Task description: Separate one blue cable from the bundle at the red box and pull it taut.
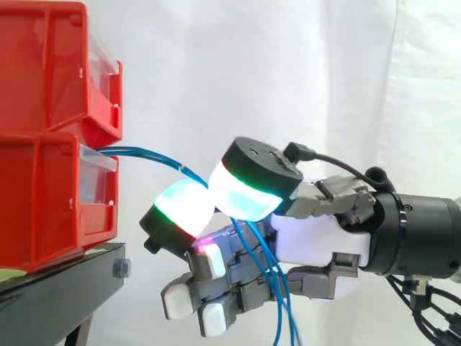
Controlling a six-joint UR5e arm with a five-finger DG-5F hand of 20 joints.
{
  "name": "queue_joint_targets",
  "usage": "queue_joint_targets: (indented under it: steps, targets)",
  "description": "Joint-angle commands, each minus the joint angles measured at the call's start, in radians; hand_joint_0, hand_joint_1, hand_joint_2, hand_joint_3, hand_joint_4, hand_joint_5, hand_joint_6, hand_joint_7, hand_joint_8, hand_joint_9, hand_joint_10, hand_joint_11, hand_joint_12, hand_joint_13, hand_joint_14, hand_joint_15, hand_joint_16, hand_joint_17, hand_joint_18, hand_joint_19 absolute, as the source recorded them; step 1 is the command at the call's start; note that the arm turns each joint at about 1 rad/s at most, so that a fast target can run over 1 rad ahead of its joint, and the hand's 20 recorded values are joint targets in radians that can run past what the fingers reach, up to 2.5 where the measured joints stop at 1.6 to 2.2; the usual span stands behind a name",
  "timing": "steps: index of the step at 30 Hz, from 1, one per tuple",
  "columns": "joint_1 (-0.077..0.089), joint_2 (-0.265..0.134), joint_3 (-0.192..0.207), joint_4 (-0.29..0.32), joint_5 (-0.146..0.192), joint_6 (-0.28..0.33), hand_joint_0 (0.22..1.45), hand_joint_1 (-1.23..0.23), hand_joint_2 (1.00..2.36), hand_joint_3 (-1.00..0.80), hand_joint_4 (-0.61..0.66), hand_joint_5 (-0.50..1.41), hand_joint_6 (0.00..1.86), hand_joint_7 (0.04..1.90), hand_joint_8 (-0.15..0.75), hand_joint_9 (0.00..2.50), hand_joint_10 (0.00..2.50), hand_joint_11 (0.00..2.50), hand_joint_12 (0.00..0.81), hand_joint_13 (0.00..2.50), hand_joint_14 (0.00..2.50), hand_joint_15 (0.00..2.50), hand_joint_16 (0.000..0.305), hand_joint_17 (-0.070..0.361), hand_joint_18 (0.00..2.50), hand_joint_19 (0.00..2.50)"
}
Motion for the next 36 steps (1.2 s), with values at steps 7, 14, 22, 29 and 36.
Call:
queue_joint_targets:
  steps: [7,14,22,29,36]
  targets:
    - [-0.003,0.0,0.002,-0.013,0.0,0.002,0.49,-0.68,1.0,-0.5,0.16,-0.17,0.88,1.02,0.298,0.97,0.02,0.89,0.374,0.85,0.02,0.51,0.053,0.12,0.78,0.67]
    - [-0.003,0.0,0.007,-0.018,0.002,0.0,0.56,-0.57,1.0,-0.5,0.11,-0.15,0.86,1.12,0.286,0.99,0.02,0.88,0.353,0.85,0.02,0.51,0.049,0.11,0.77,0.69]
    - [-0.003,0.0,0.008,-0.019,0.002,0.0,0.63,-0.67,1.01,-0.44,0.09,-0.15,0.87,1.22,0.285,1.0,0.02,0.9,0.349,0.86,0.02,0.53,0.047,0.107,0.76,0.71]
    - [-0.001,0.0,0.01,-0.019,0.003,0.0,0.69,-0.84,1.01,-0.35,0.03,-0.16,0.9,1.22,0.279,0.95,0.02,0.91,0.351,0.85,0.02,0.54,0.048,0.109,0.76,0.7]
    - [-0.001,0.0,0.008,-0.019,0.002,-0.006,0.59,-0.81,1.0,-0.5,0.12,-0.17,0.9,1.14,0.274,0.95,0.02,0.92,0.346,0.83,0.02,0.54,0.049,0.11,0.76,0.72]
